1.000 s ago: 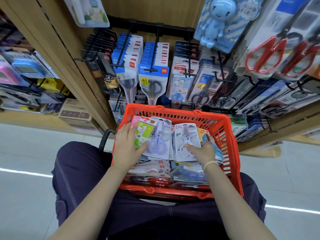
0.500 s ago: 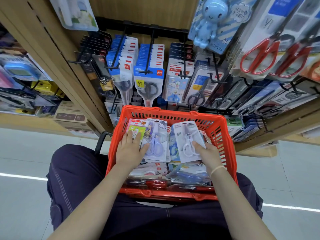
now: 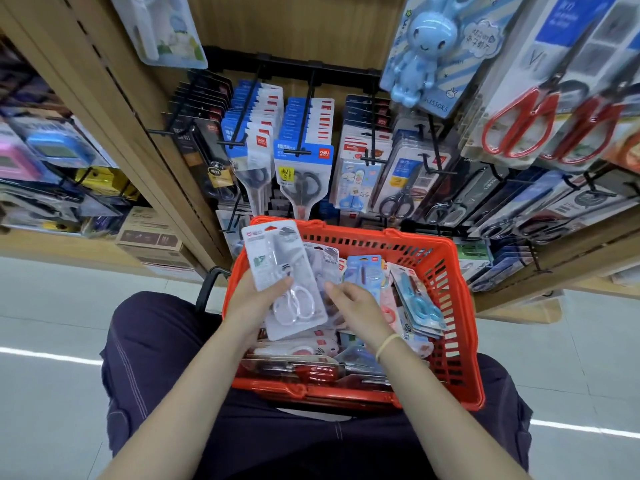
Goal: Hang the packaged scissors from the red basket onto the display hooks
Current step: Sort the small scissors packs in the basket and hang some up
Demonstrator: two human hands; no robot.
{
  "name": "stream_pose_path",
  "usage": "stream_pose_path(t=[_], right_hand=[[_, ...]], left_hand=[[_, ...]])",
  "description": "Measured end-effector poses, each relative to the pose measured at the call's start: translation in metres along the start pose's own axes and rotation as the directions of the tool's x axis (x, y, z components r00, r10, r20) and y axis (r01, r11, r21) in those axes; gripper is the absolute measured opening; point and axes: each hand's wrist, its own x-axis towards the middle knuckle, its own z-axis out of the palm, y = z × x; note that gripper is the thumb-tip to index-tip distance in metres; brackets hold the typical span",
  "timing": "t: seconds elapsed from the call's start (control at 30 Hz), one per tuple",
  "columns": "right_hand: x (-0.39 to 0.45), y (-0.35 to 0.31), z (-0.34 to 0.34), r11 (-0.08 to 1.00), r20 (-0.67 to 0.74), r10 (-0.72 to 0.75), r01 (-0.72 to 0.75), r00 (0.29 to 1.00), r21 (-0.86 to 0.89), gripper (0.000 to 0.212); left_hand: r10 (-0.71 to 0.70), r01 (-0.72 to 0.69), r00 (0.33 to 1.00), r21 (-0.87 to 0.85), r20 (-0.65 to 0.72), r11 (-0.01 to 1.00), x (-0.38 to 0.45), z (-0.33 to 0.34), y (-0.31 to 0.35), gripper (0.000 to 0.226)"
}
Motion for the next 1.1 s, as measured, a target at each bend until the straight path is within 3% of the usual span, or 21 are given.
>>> stream_pose_path(t=[0.1,0.27,0.37,0.43,0.53,0.6,0.73,0.87,0.97,1.1], right_hand=[[0.016,0.012,-0.003,0.997,-0.121,0.071,-0.072,0.99,-0.008,0.031],[0.037,0.019,0.02,0.983,-0.143,0.107,-0.126,0.984,-0.132,0.066],[0.048,0.02,0.035,0.98,-0.169,0.136,-0.157,0.976,-0.119,0.072],[0.058,0.022,0.038,0.981,-0.168,0.181,-0.189,0.969,-0.037,0.061],[0.056,0.021,0.024,0.98,-0.137,0.178,-0.162,0.974,0.117,0.015],[0.043,0.02,0.005,0.966,-0.093,0.18,-0.158,0.979,0.202,0.009],[0.005,0.013,-0.031,0.933,0.008,0.099,-0.096,0.995,0.346,0.026],[-0.026,-0.009,-0.047,0.898,0.025,-0.025,0.011,0.999,0.441,0.047],[-0.039,-0.036,-0.052,0.867,-0.037,-0.122,0.125,0.992,0.483,0.033],[-0.053,-0.07,-0.068,0.814,-0.146,-0.214,0.259,0.966,0.52,0.046]], left_hand=[[0.026,-0.025,0.998,0.022,-0.064,0.999,-0.001,-0.037,-0.002,0.041],[0.017,-0.013,0.991,0.03,-0.129,0.999,-0.007,-0.048,-0.009,0.037],[0.01,-0.007,0.989,0.018,-0.147,1.0,-0.007,-0.051,-0.015,0.037],[0.013,-0.012,0.991,0.012,-0.135,1.0,-0.006,-0.055,-0.015,0.04],[0.023,-0.024,0.994,-0.013,-0.106,1.0,-0.008,-0.059,-0.013,0.041],[0.019,-0.022,0.994,-0.033,-0.112,0.999,-0.01,-0.059,-0.012,0.041],[0.019,-0.025,0.996,-0.064,-0.084,0.998,-0.008,-0.049,-0.008,0.043],[0.064,-0.065,0.998,-0.121,-0.005,0.991,-0.013,-0.009,0.018,0.048],[0.133,-0.124,0.989,-0.125,0.071,0.984,-0.02,0.026,0.049,0.043],[0.219,-0.189,0.961,-0.18,0.169,0.965,-0.034,0.058,0.096,0.04]])
